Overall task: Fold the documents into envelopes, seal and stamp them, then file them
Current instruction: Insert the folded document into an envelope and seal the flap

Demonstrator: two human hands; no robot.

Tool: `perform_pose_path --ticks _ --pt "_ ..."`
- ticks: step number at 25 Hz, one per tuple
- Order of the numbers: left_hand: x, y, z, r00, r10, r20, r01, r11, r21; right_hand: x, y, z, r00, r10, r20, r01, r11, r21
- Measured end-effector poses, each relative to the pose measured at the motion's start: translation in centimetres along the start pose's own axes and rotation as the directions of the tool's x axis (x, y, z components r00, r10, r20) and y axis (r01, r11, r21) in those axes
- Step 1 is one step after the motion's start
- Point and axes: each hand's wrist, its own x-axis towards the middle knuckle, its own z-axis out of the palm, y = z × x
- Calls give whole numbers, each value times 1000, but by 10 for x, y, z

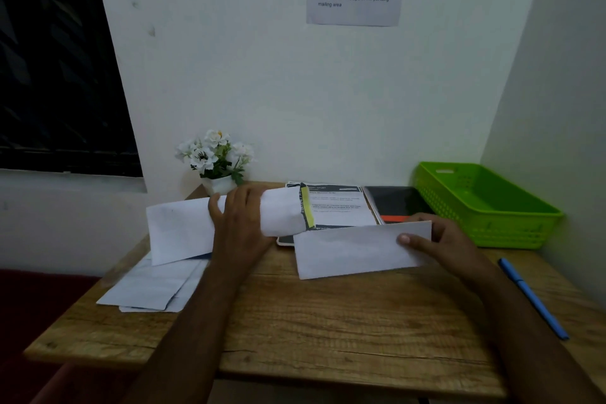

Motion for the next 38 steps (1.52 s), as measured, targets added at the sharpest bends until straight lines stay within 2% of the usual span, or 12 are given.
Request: perform_pose_path --ticks 3,6,15,22,28,38 --pt "0 0 -1 1000 -12 -11 12 1000 -12 6 4 -4 955 36 -293 6 990 144" --pt "1 3 -1 1000 6 -3 -6 1000 -8 11 7 -4 898 58 -436 72 958 276" --pt "-1 10 1 1000 28 -14 -28 999 -21 6 1 13 942 49 -333 43 964 263" --pt "0 11 -1 999 1 -33 -2 1000 -28 3 -5 15 949 30 -314 45 972 229" --pt "0 16 -1 998 52 42 -51 998 -36 3 -5 14 941 22 -339 39 984 171" --pt "-4 24 0 985 128 119 -126 992 -29 4 -4 19 962 -11 -272 51 989 142"
